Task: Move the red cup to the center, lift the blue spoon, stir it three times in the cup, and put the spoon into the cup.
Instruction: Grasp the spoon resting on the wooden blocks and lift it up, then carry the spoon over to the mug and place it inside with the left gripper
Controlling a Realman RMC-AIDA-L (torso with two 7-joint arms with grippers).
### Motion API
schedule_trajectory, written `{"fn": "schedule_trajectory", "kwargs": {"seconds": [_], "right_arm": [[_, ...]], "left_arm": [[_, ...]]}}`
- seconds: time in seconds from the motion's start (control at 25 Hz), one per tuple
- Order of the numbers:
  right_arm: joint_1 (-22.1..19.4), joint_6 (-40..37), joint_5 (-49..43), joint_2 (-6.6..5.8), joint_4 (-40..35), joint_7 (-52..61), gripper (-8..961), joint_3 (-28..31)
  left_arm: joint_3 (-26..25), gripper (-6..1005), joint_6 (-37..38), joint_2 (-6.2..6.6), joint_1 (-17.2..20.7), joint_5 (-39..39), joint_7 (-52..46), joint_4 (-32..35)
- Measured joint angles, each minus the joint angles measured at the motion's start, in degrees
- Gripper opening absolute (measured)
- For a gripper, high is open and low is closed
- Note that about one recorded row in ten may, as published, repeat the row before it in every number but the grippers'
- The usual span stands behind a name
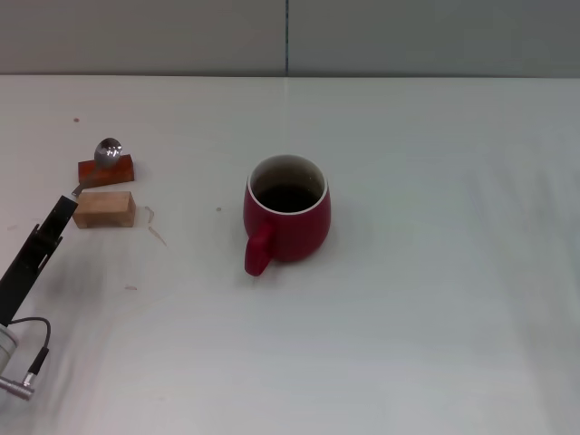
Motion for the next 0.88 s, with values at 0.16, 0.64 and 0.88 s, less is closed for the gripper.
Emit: {"fn": "schedule_trajectory", "kwargs": {"seconds": [0.16, 0.64, 0.88], "right_arm": [[0.0, 0.0, 0.0, 0.0, 0.0, 0.0, 597, 0.0], [0.0, 0.2, 0.0, 0.0, 0.0, 0.0, 597, 0.0], [0.0, 0.4, 0.0, 0.01, 0.2, 0.0, 597, 0.0]], "left_arm": [[0.0, 144, 0.6, 0.05, 0.1, 1.7, -7.6, 1.4], [0.0, 145, 3.8, 0.09, 0.5, 5.9, -21.3, 6.5], [0.0, 145, 6.1, 0.25, 0.5, 7.7, -26.6, 9.1]]}}
